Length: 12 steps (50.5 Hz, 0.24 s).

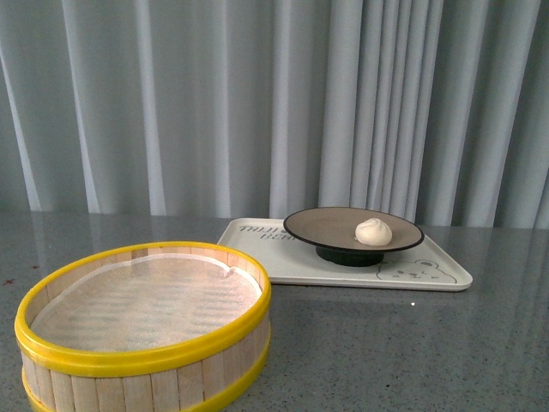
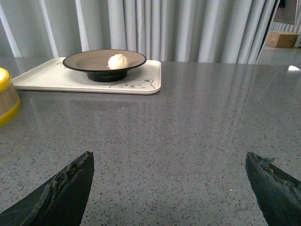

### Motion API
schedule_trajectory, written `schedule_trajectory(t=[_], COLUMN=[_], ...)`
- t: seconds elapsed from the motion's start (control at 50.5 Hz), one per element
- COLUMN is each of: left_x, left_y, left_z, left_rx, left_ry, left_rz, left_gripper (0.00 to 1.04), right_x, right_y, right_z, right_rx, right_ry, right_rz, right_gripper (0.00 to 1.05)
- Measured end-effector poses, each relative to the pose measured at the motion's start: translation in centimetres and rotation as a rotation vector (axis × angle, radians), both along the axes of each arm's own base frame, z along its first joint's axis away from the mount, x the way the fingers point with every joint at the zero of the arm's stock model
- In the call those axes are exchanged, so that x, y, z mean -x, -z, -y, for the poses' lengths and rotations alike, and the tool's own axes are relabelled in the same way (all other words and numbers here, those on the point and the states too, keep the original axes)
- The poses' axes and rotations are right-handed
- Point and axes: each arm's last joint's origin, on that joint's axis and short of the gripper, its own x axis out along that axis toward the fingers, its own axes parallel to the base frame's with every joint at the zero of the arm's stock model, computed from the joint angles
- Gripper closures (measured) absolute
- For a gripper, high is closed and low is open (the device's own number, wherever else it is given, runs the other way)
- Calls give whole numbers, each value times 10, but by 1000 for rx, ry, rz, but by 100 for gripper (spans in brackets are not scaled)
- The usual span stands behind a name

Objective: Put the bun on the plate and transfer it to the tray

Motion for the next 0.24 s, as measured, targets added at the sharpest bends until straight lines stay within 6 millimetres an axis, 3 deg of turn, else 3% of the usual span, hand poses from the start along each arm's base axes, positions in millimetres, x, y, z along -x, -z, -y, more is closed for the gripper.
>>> schedule_trajectory(t=[0.238], left_x=[0], left_y=[0], left_z=[0], left_rx=[0], left_ry=[0], left_rz=[0], left_gripper=[7], right_x=[0], right_y=[0], right_z=[0], right_rx=[0], right_ry=[0], right_rz=[0], right_gripper=[9])
